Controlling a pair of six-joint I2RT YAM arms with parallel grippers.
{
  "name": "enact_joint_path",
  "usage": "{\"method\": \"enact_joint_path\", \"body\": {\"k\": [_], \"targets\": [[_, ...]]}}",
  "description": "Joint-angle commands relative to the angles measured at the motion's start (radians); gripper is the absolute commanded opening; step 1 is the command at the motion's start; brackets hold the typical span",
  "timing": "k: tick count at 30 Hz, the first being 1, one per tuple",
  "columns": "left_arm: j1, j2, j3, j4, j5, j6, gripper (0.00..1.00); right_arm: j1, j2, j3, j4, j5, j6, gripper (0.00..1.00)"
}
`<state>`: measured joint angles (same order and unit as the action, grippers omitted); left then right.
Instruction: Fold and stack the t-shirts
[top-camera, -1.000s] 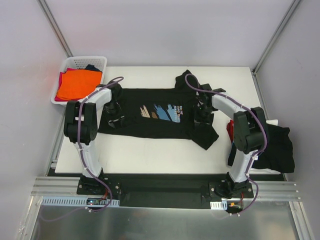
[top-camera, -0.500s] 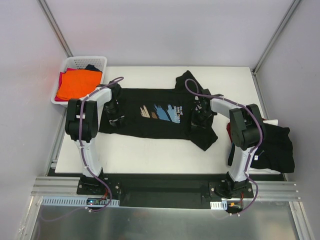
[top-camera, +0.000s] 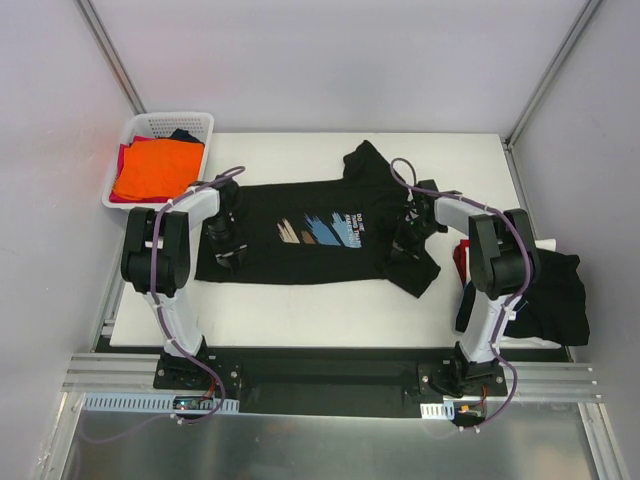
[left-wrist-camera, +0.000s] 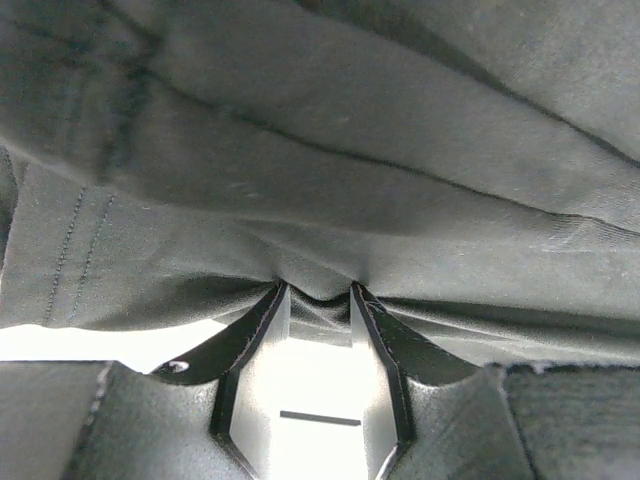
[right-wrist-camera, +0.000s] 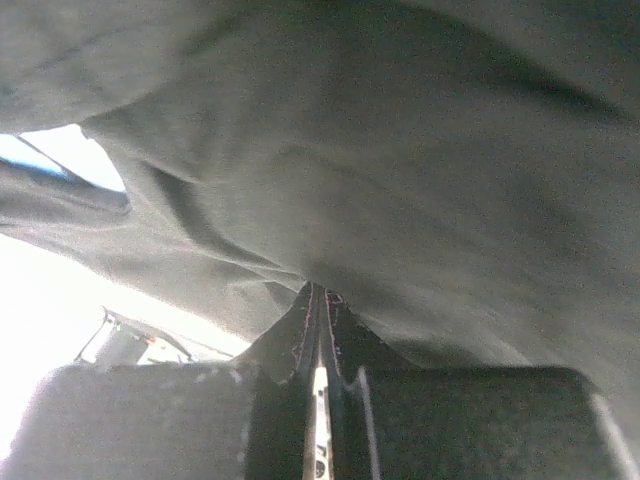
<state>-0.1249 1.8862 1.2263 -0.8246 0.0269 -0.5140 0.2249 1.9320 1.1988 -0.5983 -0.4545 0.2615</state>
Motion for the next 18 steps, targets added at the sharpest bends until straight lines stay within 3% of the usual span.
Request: {"method": "enact_joint_path", "body": {"k": [1, 18], "targets": [[-0.015, -0.01, -0.039, -0.021, -0.007, -0.02, 0.31, -0.038, -0.063, -0.028, -0.078, 0.128, -0.004, 0.01], [-0.094, 0.045, 0.025, -0.031, 0.013, -0.066, 0.31, -0.088, -0.232, -0.223, -0.179, 0.231, 0.033, 0.01]]}}
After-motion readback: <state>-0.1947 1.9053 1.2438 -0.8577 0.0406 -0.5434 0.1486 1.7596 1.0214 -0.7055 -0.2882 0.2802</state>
